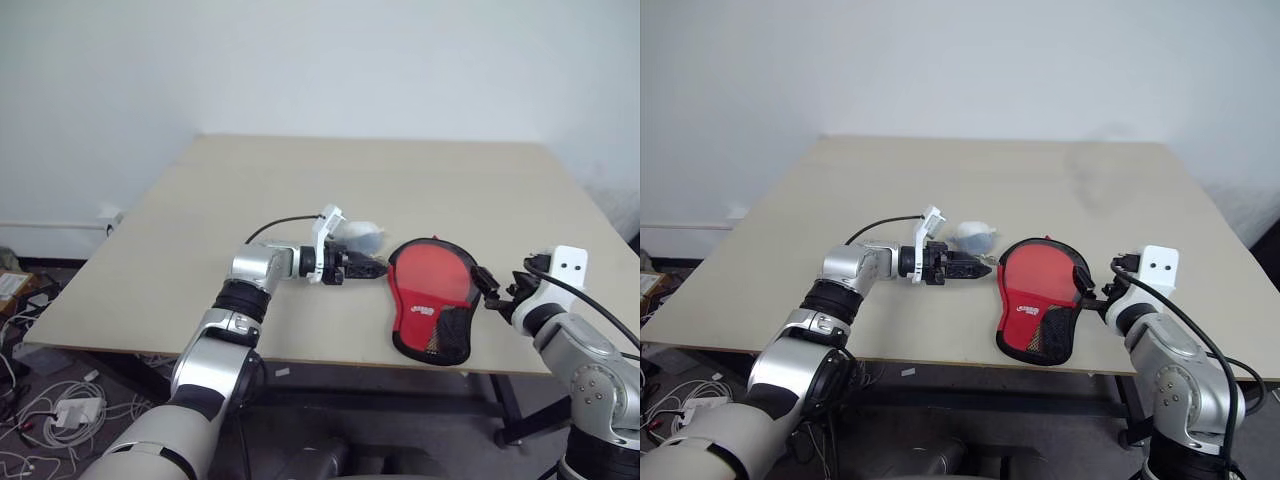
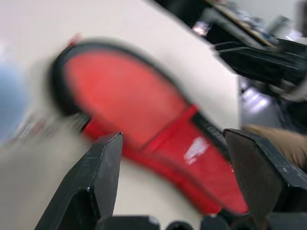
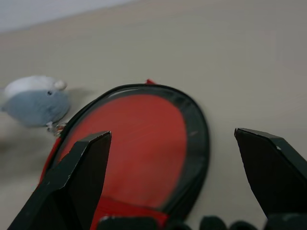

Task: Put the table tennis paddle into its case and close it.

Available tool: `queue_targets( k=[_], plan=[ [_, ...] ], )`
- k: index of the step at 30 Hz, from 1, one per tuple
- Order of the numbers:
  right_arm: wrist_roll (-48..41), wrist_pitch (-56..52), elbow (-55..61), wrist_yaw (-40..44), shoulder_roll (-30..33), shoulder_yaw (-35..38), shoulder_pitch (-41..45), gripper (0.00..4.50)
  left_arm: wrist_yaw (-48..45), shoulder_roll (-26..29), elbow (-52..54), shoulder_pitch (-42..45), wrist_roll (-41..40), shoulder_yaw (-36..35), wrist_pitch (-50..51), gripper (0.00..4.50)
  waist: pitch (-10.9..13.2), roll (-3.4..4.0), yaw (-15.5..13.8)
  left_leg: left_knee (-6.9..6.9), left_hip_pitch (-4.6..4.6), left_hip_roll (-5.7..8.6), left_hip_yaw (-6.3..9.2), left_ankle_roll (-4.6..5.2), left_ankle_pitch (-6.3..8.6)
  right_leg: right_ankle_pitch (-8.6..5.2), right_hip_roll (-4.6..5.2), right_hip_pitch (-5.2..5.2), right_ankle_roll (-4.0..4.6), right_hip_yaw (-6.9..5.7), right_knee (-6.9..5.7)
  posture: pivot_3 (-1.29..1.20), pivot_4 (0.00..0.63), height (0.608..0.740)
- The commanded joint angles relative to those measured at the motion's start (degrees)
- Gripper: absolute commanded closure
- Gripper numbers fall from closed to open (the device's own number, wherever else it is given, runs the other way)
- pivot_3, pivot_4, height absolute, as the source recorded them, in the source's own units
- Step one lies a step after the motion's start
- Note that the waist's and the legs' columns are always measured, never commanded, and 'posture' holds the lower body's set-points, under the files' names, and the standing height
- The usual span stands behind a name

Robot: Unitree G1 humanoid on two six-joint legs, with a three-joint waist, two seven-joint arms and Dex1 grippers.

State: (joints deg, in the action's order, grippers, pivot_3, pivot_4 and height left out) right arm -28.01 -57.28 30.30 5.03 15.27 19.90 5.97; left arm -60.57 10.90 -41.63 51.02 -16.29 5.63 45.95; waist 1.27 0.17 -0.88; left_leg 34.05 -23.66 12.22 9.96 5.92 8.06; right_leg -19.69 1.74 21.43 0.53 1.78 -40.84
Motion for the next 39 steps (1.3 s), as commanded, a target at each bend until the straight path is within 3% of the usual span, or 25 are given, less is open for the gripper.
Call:
queue_targets(
  k=[1, 8, 15, 27, 30, 38, 39],
  plan=[
    [0.6, 2.4, -0.5, 0.2, 0.6, -0.3, 1.4, 0.03, 4.0, -2.3, 1.0, 0.5, -1.1, -0.8, 6.1, 0.93, 0.0, -0.03, 0.0, 0.02, 0.00, 0.01, -0.01, 0.02, 0.01, 0.01, 0.00, -0.02, -0.01, 0.00, 0.01, 0.00, 0.000, 0.740],
    [0.7, 3.0, -2.9, -0.4, 0.8, 0.0, 2.8, 0.03, 12.3, -9.8, -2.7, 1.5, -2.5, -3.1, 15.9, 0.93, 0.0, -0.07, 0.1, 0.05, 0.00, 0.01, -0.02, 0.21, 0.14, 0.03, 0.01, -0.03, -0.07, 0.02, 0.00, 0.00, 0.000, 0.740],
    [1.4, 3.3, -2.9, -1.4, 0.2, 0.4, 2.3, 0.03, 20.1, -14.6, -10.4, 4.9, -5.3, -11.4, 16.8, 0.93, 0.0, -0.08, -0.1, 0.13, 0.00, 0.00, -0.01, 0.22, 0.14, 0.03, 0.02, -0.09, -0.08, -0.04, 0.00, 0.00, 0.000, 0.740],
    [1.7, 4.2, -3.3, -3.5, -0.3, 1.2, 2.2, 0.03, 21.5, -18.8, -14.6, 7.9, -9.0, -17.4, 18.8, 0.93, 0.0, -0.09, -0.1, 0.14, -0.03, 0.01, -0.03, 0.21, 0.14, 0.03, 0.03, -0.07, -0.11, -0.03, 0.00, 0.00, 0.000, 0.740],
    [1.7, 4.5, -3.4, -3.9, -0.3, 1.4, 2.1, 0.00, 24.2, -18.7, -15.3, 7.7, -8.4, -18.3, 16.6, 1.53, 0.0, -0.10, 0.1, 0.12, -0.02, 0.00, -0.03, 0.22, 0.14, 0.03, 0.03, -0.05, -0.11, -0.03, 0.00, 0.00, 0.000, 0.740],
    [1.8, 5.0, -3.9, -4.3, -0.4, 1.3, 2.0, 0.00, 24.4, -17.7, -15.6, 7.2, -8.7, -18.6, 17.7, 4.40, 0.0, -0.09, 0.1, 0.11, -0.03, 0.00, -0.04, 0.01, 0.01, 0.03, 0.03, -0.04, -0.11, -0.01, -0.01, 0.00, 0.000, 0.740],
    [1.9, 5.0, -3.9, -4.3, -0.4, 1.3, 2.0, 0.00, 24.8, -17.6, -15.6, 7.2, -8.8, -18.8, 18.3, 4.47, 0.0, -0.10, 0.1, 0.12, -0.03, 0.00, -0.04, 0.02, 0.01, 0.03, 0.03, -0.04, -0.11, -0.02, -0.01, 0.00, 0.000, 0.740]
  ],
)
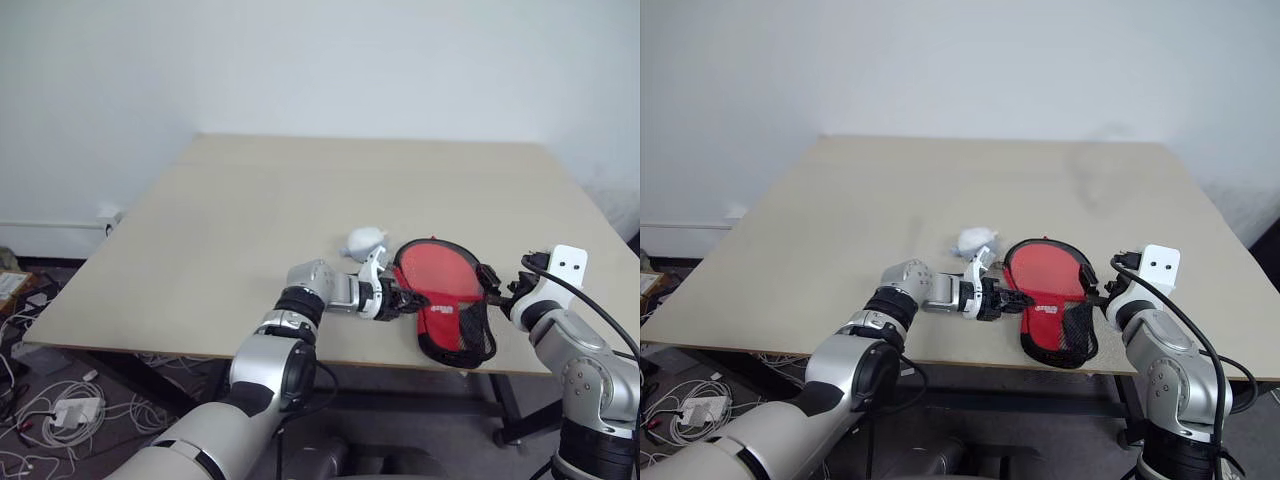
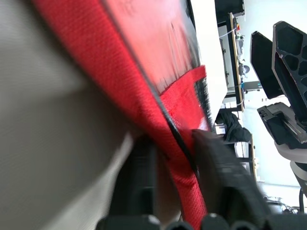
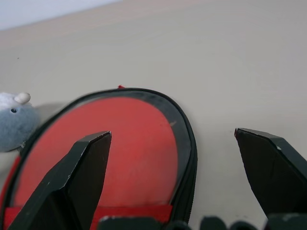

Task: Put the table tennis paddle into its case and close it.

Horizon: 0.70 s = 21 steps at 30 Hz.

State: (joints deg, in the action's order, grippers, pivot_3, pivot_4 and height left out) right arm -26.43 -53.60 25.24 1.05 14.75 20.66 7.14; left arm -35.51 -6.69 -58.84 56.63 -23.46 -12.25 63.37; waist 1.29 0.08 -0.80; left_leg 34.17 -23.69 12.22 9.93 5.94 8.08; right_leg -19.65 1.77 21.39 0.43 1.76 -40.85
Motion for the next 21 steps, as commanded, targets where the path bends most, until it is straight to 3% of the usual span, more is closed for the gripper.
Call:
queue_targets(
  k=[1, 6, 15, 18, 21],
  plan=[
    [0.3, 1.4, 1.1, -0.3, 0.1, 0.5, 0.9, 0.00, -0.1, 0.1, 1.6, 1.5, -1.7, -1.1, 1.2, 4.47, 0.0, 0.00, 0.0, 0.00, 0.00, 0.00, 0.00, 0.00, 0.00, 0.00, 0.00, 0.00, 0.00, 0.00, 0.00, 0.00, 0.000, 0.740],
    [0.3, 1.4, 1.2, -0.2, 0.2, 0.3, 1.2, 0.00, -0.2, 1.4, 2.3, 0.6, -1.1, -0.1, 4.1, 4.47, 0.0, 0.00, 0.0, -0.01, 0.00, 0.00, 0.00, 0.00, 0.00, 0.00, 0.00, 0.01, 0.00, 0.00, 0.00, 0.00, 0.000, 0.740],
    [0.3, 0.8, 2.9, -0.3, 0.2, 0.0, -0.2, 0.00, -0.7, 8.9, 14.0, -2.3, -2.5, 3.0, 21.2, 4.47, 0.0, 0.00, 0.6, -0.07, 0.01, -0.02, 0.00, -0.06, -0.03, 0.00, -0.03, 0.05, 0.01, 0.03, -0.04, 0.00, 0.000, 0.740],
    [0.3, 0.6, 3.4, -0.3, 0.2, -0.1, -0.8, 0.00, -0.7, 10.9, 20.8, -4.2, -4.4, 4.2, 27.6, 4.47, 0.0, 0.01, 0.6, -0.07, 0.02, -0.02, -0.01, -0.06, -0.04, 0.00, -0.04, 0.05, 0.01, 0.04, -0.04, 0.00, 0.000, 0.740],
    [0.2, 0.3, 3.9, -0.4, 0.2, -0.4, -1.2, 0.00, -3.1, 14.8, 26.1, -7.0, -12.4, 10.5, 29.1, 4.47, 0.0, 0.02, 0.6, -0.06, 0.02, -0.02, -0.01, -0.07, -0.04, 0.01, -0.04, 0.05, 0.01, 0.04, -0.05, 0.00, 0.000, 0.740]
  ],
)
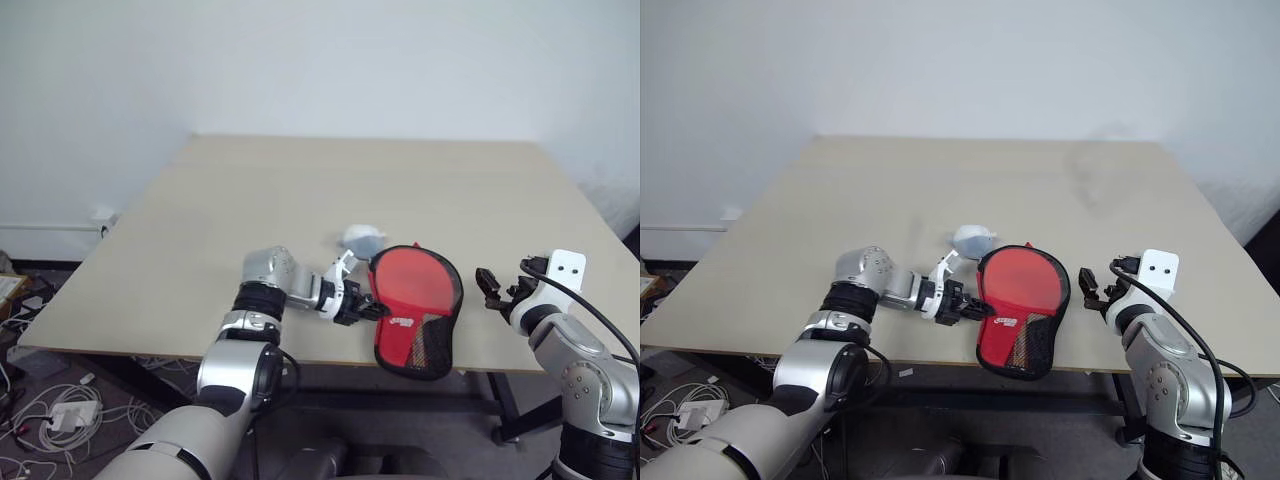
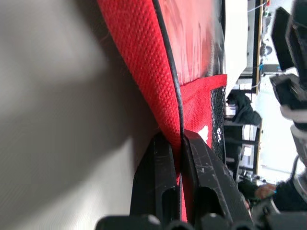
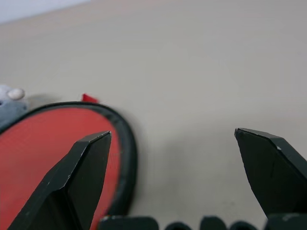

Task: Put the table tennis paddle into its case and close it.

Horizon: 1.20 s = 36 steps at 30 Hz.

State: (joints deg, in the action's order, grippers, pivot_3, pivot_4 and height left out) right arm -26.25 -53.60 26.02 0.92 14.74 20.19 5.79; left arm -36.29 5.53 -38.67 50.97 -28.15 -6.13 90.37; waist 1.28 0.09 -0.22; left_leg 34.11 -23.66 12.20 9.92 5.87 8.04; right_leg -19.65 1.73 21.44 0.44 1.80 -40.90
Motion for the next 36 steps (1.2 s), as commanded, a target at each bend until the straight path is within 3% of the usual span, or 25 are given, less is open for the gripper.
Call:
queue_targets(
  k=[1, 6, 12, 14, 16, 24, 31, 36],
  plan=[
    [0.0, 0.3, 3.2, -0.3, 0.2, 0.0, 0.1, 0.00, -2.6, 3.9, 7.2, -2.3, -10.7, 6.6, 2.1, 4.47, 0.0, 0.01, 0.0, -0.02, 0.01, 0.00, 0.00, 0.00, 0.00, 0.00, 0.00, 0.00, 0.00, 0.02, 0.00, 0.00, 0.000, 0.740],
    [0.1, 0.1, 2.9, -0.1, 0.6, -0.4, 0.5, 0.00, 0.6, 7.2, 6.0, -4.4, -24.1, 15.7, 2.1, 4.47, 0.0, 0.02, -0.4, -0.03, 0.04, 0.01, -0.01, 0.00, 0.00, 0.00, 0.00, -0.02, 0.01, 0.03, 0.00, 0.00, 0.000, 0.740],
    [0.0, -0.2, 2.8, 0.1, 1.4, -0.1, 1.3, 0.00, 7.8, 8.9, 3.5, -4.3, -33.6, 18.7, 2.1, 4.47, 0.0, 0.01, -0.6, 0.01, 0.02, 0.01, -0.03, 0.02, 0.01, 0.00, 0.01, -0.03, 0.00, 0.05, 0.01, 0.00, 0.000, 0.740],
    [0.1, -0.3, 2.8, 0.0, 1.6, -0.1, 1.4, 0.00, 10.5, 8.7, 2.3, -4.2, -35.4, 18.0, 2.1, 3.98, 0.0, 0.01, -0.6, 0.00, 0.02, 0.00, -0.02, 0.03, 0.02, 0.00, 0.01, -0.02, 0.01, 0.05, 0.01, 0.00, 0.000, 0.740],
    [0.0, -0.4, 2.9, 0.0, 1.6, -0.2, 1.3, 0.00, 12.5, 9.0, 1.5, -4.2, -37.5, 17.6, 2.1, 3.77, 0.0, 0.00, -0.6, 0.00, 0.02, 0.00, -0.03, 0.04, 0.02, -0.01, 0.02, -0.02, 0.01, 0.05, 0.01, 0.00, 0.000, 0.740],
    [0.1, -1.0, 3.3, 0.0, 1.6, -0.4, 0.7, 0.00, 17.6, 12.2, 2.5, -3.5, -40.6, 18.4, 2.1, 1.27, 0.0, 0.00, -0.6, 0.00, 0.02, -0.01, -0.03, 0.03, 0.02, -0.01, 0.02, -0.02, 0.01, 0.06, 0.01, 0.00, 0.000, 0.740],
    [-0.4, -1.8, 4.0, 0.4, 1.8, -0.7, 2.0, 0.00, 10.0, 21.0, 13.5, -4.2, -39.8, 22.6, 2.1, 1.27, 0.0, 0.01, 0.0, -0.09, 0.03, -0.05, -0.08, 0.00, 0.00, -0.02, 0.00, 0.04, 0.03, 0.12, -0.01, 0.00, 0.000, 0.740],
    [-0.3, -1.7, 4.1, 0.9, 1.8, -1.4, 2.6, 0.00, -2.2, 27.7, 23.4, -5.6, -35.7, 27.0, 0.8, 1.27, 0.0, 0.02, -0.5, -0.07, 0.03, -0.01, -0.11, 0.00, 0.00, -0.02, 0.00, 0.00, 0.03, 0.14, 0.03, 0.00, 0.000, 0.740]
  ],
)
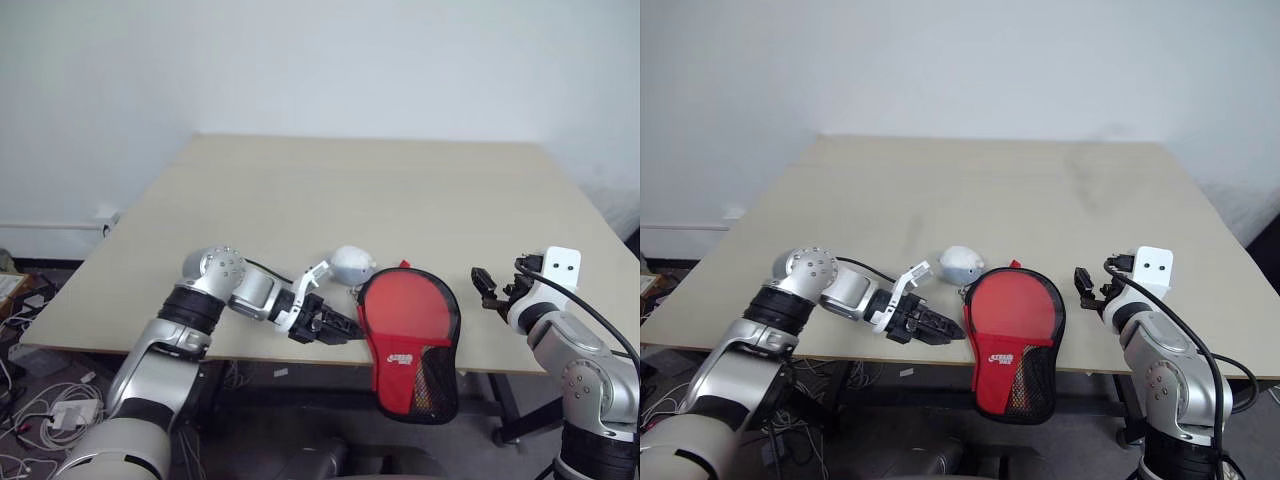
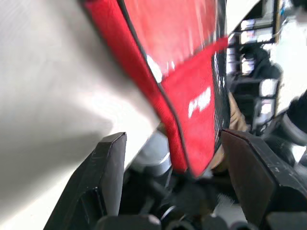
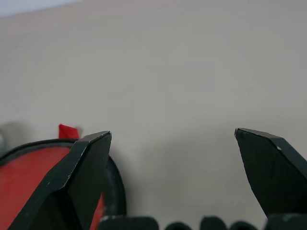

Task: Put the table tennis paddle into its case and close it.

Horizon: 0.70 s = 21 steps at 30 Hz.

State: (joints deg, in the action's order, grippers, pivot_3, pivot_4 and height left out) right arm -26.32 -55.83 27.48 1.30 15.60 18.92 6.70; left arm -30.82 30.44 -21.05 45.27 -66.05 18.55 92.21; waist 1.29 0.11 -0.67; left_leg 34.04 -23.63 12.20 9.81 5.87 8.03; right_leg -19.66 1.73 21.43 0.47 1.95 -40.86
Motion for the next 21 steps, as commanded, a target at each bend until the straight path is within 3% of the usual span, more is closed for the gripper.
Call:
queue_targets(
  k=[1, 4, 8, 16, 21],
  plan=[
    [-0.2, 0.5, 2.7, 0.5, 0.9, -0.4, 1.9, 0.00, -10.8, 4.1, 7.0, 0.1, 4.1, 3.7, -3.0, 1.27, 0.0, 0.00, -0.1, 0.00, 0.00, 0.00, -0.03, 0.00, 0.00, 0.00, 0.00, 0.00, 0.00, 0.03, 0.00, 0.00, 0.000, 0.740],
    [-0.5, 0.6, 2.9, 1.1, 0.8, -1.2, 2.4, 0.00, -24.2, 7.8, 8.8, 0.9, 11.0, 7.7, -14.2, 1.27, 0.0, 0.04, -0.1, -0.09, 0.04, -0.01, -0.09, -0.02, -0.01, 0.00, 0.00, 0.02, 0.01, 0.08, 0.00, 0.00, 0.000, 0.740],
    [-0.9, 0.4, 3.3, 1.4, -0.2, -2.9, 3.4, 0.00, -31.5, 4.9, 0.0, 4.7, 20.2, 7.2, -26.4, 1.27, 0.0, 0.10, -0.3, -0.20, 0.07, -0.01, -0.12, -0.06, -0.04, -0.01, 0.00, 0.05, 0.04, 0.10, 0.01, 0.00, 0.000, 0.740],
    [3.1, 2.5, -0.8, 1.0, -3.4, -13.7, 4.8, 0.00, -27.2, -8.3, -27.1, 16.1, 35.0, -0.7, -49.0, 1.27, 0.1, -0.02, -0.8, -0.26, -0.01, -0.03, -0.10, -0.05, -0.03, -0.01, 0.02, 0.15, 0.04, 0.14, 0.15, 0.00, 0.000, 0.740],
    [4.0, 3.5, -2.3, 2.4, -5.5, -17.9, 4.6, 0.00, -23.2, -13.3, -40.4, 20.3, 43.1, -3.8, -59.1, 1.27, 0.2, -0.10, -0.8, -0.28, -0.10, -0.02, -0.08, -0.05, -0.03, 0.00, 0.02, 0.24, 0.02, 0.15, 0.17, 0.00, 0.000, 0.740]
  ],
)
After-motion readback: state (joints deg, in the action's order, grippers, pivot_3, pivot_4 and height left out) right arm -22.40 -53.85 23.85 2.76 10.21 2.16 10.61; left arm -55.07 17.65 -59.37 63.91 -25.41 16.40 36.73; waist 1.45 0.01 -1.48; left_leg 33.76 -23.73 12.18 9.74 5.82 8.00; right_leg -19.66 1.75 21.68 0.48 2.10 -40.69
